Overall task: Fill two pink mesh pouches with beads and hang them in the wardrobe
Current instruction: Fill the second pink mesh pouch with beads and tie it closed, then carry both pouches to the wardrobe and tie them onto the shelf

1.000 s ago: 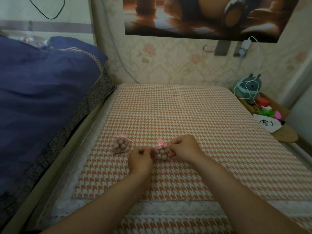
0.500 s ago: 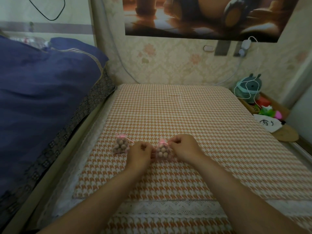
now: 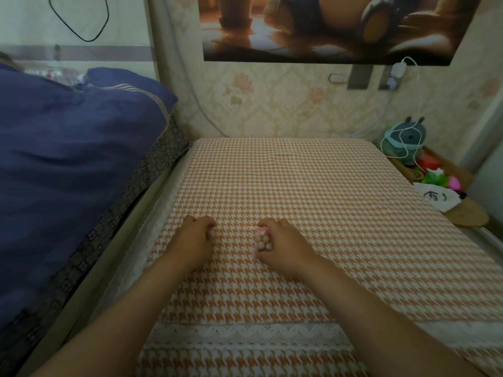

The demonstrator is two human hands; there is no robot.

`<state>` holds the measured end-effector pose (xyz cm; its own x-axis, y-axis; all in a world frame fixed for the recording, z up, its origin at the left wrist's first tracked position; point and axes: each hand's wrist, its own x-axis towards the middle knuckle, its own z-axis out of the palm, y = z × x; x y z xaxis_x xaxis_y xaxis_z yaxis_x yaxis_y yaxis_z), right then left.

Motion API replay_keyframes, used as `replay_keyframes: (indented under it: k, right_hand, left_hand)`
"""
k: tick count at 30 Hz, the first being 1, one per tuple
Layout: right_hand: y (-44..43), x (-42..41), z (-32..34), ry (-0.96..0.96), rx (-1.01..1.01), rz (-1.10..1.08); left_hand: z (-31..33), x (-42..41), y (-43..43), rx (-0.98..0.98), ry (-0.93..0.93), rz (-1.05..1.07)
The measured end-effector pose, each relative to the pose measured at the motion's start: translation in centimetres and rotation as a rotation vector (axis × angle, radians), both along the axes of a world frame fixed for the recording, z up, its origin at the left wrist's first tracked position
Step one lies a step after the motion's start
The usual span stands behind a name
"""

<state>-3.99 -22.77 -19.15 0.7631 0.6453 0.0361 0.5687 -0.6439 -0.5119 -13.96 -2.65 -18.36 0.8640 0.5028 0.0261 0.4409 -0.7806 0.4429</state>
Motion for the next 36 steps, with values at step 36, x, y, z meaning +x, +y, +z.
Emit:
replay_keyframes:
  k: [36]
  right_hand:
    - [-5.8,6.7,1.0,-0.010,-0.070,0.060]
  left_hand:
    - [0.4,8.8,-7.1,-0.154,0.057,-0.410]
